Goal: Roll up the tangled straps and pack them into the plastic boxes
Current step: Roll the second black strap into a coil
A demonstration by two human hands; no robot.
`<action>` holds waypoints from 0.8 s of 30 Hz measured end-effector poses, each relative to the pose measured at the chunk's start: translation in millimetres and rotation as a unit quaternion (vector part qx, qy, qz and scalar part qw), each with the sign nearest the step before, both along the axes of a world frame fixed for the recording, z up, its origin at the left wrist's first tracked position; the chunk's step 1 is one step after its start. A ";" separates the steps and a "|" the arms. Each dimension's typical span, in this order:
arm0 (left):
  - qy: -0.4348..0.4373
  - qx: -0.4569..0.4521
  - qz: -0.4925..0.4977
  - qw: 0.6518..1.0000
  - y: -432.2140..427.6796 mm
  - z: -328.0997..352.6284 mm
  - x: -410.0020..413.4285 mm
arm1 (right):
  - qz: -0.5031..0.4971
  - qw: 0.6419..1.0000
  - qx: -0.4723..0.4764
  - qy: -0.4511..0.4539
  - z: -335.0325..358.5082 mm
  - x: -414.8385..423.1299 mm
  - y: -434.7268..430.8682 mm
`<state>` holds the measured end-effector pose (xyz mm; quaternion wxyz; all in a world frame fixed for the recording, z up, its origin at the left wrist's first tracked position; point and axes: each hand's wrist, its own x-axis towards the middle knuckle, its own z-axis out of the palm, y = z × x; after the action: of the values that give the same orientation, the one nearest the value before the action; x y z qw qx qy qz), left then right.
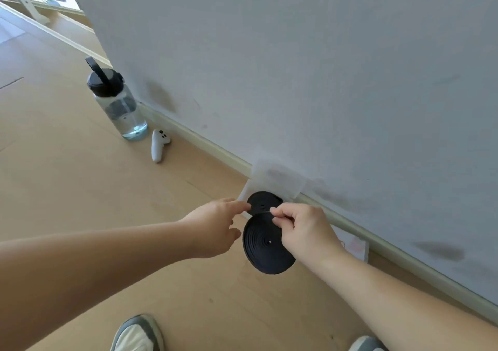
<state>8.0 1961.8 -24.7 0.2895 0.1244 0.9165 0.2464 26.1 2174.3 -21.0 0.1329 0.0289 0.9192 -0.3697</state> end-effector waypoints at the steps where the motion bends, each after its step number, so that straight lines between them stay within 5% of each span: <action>1: 0.009 -0.025 -0.022 0.999 0.8 -17.8 -6.2 | 0.011 1.000 0.014 -0.006 -15.2 -7.9 1.3; 9: 0.106 -0.127 -0.161 0.973 14.3 -158.2 -59.6 | -0.069 0.997 0.010 -0.034 -110.9 -67.9 23.1; 16: 0.201 -0.071 -0.060 0.975 19.9 -222.5 -53.5 | -0.257 0.962 -0.089 0.007 -152.8 -77.6 34.4; 24: 0.235 -0.030 -0.054 0.970 10.9 -214.7 7.9 | -0.205 0.976 -0.073 -0.017 -174.1 -64.9 18.1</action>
<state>15.9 1972.7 -239.4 0.0823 0.2194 0.9577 0.1671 -38.8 2192.3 -195.1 0.0713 0.2129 0.8620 -0.4545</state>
